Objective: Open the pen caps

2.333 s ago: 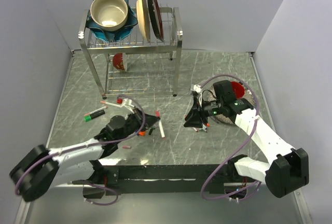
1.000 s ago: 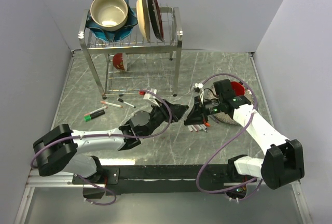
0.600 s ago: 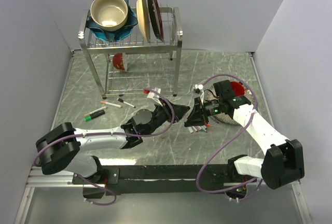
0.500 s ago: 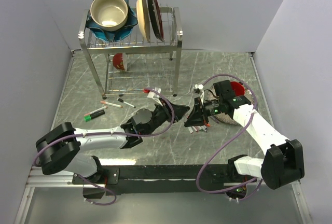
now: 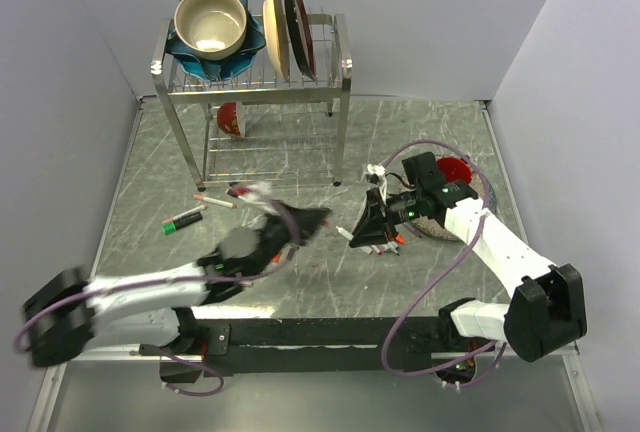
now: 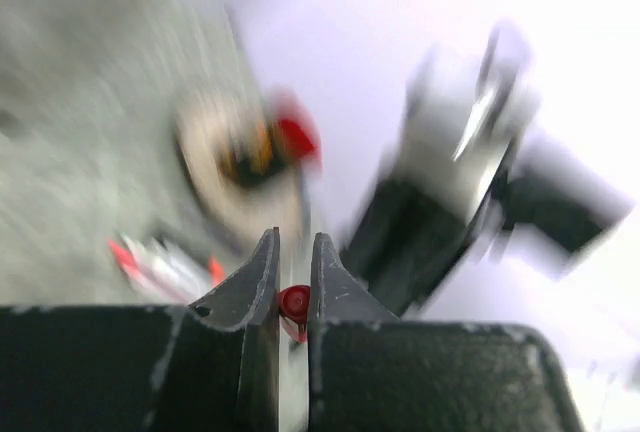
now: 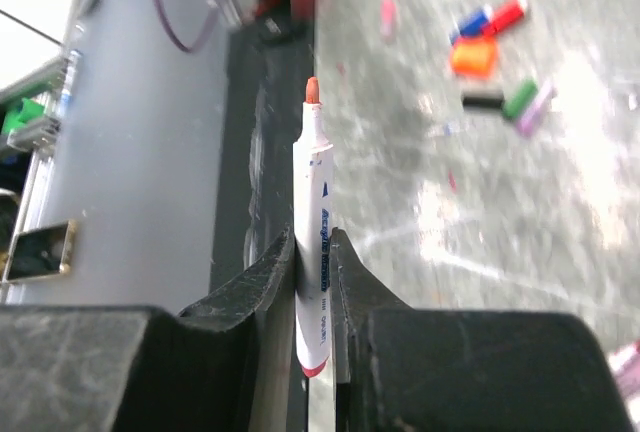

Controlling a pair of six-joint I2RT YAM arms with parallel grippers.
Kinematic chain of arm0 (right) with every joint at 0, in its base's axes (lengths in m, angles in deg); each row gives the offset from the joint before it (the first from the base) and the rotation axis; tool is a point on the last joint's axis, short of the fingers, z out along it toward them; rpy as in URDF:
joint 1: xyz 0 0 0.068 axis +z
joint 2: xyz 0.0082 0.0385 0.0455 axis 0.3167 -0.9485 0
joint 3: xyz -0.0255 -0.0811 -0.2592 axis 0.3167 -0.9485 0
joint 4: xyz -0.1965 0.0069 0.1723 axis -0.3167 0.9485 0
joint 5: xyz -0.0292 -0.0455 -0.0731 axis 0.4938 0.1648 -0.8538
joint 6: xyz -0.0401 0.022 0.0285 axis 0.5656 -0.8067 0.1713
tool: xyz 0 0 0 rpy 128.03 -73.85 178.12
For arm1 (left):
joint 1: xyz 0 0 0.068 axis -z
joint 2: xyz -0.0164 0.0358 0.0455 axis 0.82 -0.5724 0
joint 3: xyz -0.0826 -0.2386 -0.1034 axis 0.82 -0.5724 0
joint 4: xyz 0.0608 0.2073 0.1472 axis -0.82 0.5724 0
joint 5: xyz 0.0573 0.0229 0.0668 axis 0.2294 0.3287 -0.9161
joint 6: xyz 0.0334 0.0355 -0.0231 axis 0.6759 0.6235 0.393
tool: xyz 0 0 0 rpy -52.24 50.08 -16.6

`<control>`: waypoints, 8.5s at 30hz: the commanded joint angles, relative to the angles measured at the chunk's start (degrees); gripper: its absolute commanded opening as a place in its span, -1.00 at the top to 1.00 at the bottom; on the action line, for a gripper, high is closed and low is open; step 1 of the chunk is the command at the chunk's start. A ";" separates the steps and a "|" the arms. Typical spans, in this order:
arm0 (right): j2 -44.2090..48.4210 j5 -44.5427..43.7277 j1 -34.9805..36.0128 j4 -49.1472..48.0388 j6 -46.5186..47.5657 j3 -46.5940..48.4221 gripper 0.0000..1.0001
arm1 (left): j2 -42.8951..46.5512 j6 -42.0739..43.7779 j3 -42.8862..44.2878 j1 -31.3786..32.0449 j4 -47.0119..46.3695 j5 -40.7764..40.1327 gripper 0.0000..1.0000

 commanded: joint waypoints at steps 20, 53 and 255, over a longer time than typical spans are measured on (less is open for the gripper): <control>-6.80 -61.00 -2.91 -14.49 -14.25 -3.54 0.85 | 36.69 -25.18 -14.13 -5.64 55.84 -16.86 0.98; -9.36 -53.01 -6.86 -6.41 -9.07 0.59 0.05 | -11.18 8.65 10.38 -6.08 51.36 -2.44 0.89; 14.99 4.03 -14.78 -26.71 -23.39 -12.94 1.00 | -28.25 7.43 22.16 -2.56 -8.05 24.72 -0.03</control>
